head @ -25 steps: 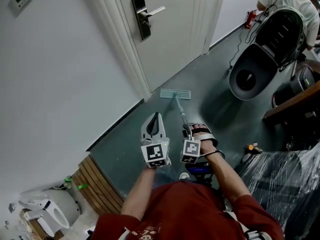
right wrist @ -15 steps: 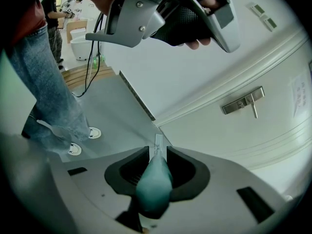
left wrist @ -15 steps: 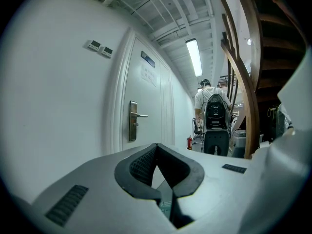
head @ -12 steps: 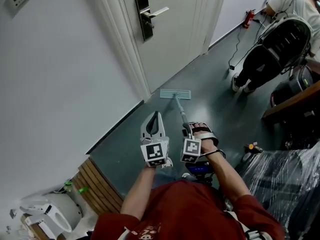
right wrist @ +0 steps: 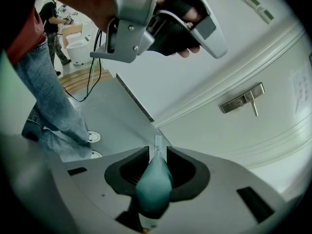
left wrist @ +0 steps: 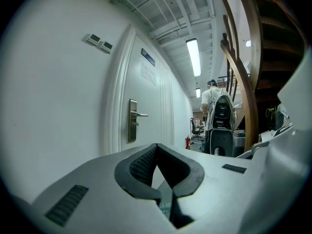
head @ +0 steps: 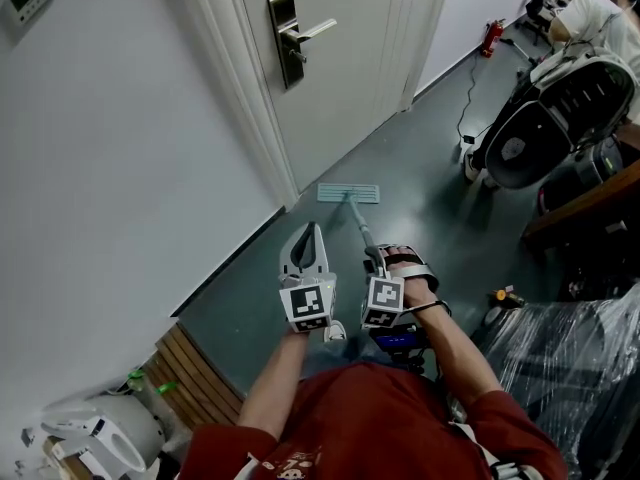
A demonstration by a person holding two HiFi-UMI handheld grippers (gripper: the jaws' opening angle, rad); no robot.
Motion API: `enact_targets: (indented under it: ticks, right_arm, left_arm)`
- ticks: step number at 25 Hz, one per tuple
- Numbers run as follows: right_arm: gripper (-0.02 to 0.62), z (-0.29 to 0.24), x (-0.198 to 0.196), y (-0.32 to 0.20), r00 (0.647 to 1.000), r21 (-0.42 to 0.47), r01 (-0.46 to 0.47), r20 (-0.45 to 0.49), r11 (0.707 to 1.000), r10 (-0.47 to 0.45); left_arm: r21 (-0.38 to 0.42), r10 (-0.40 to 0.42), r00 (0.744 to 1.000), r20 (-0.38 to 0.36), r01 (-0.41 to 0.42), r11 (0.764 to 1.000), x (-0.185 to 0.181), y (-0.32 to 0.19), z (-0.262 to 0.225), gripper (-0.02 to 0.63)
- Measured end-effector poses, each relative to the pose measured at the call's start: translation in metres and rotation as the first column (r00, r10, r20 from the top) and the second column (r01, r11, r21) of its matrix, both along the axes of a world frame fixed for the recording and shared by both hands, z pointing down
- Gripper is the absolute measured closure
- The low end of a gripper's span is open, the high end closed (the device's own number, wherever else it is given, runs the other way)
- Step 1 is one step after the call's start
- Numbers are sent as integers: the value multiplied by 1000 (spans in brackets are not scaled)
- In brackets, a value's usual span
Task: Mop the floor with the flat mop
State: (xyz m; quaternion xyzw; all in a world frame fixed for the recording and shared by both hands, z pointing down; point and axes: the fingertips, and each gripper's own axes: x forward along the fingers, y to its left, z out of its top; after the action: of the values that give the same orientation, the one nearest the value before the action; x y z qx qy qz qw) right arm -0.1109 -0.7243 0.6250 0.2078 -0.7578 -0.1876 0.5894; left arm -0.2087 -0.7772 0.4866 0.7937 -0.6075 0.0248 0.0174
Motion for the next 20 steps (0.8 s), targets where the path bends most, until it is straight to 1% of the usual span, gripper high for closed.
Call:
enact_targets:
  ticks: [4,8,10,14,17,20]
  right_arm:
    - [474,-3,-8,-9,1000,-10,-5,-4,1000,5]
    - [475,-1,-6,-5,1000,-6,-15,-6,1000,15]
    - [476,2,-3,2,1000,1,-21,-7,1000,21]
    - [476,9,4,19,999,16,-32,-16,999,33]
    - [476,9,5,27,1000,19,-30,-1,999,30]
    - [476,8,6,35,999,21,-34,10,999,34]
  left_arm:
    - [-6,-3,1000,-16,3,1000,-8,-13,-4,591]
    - [-13,14,1000,-22,-15,1000,-2,-11,-4,591]
    - [-30,18,999,-30,-18,999,1,-6,-5,591]
    - [-15,48,998,-30,-48,999,7,12,0,591]
    - [-31,19,999,-32,-20,999,6,24,4,591]
    - [-10,21,999,-31,-21,1000,8,36,6,591]
